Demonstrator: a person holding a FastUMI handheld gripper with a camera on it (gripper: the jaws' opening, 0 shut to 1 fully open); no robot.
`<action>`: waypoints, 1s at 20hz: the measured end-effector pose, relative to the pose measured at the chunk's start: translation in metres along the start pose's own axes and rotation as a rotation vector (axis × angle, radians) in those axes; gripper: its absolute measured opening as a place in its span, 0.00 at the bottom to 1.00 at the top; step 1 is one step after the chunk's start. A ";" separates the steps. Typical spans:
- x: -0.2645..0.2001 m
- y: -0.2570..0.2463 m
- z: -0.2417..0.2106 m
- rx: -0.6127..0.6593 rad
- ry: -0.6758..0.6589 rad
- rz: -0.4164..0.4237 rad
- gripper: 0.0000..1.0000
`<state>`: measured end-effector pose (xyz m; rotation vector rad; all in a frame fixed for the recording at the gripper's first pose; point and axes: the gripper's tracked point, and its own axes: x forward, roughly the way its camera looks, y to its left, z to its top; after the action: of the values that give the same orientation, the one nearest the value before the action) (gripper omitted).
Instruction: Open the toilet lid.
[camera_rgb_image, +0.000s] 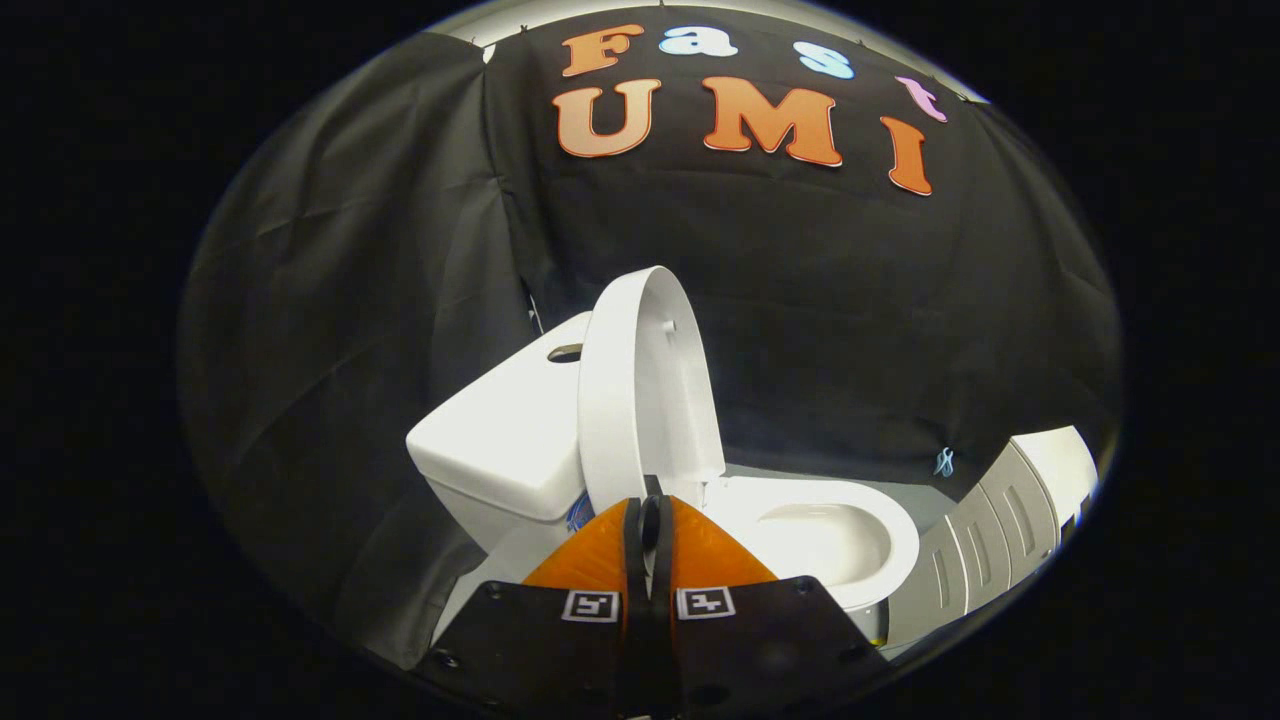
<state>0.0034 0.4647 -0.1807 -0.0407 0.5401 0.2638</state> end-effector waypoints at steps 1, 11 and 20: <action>0.000 0.000 -0.001 -0.001 0.003 0.000 0.08; -0.013 -0.006 0.018 0.047 -0.073 0.096 0.59; -0.061 -0.116 0.093 0.122 -0.265 0.033 0.97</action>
<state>0.0299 0.3486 -0.0730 0.1205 0.2930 0.2631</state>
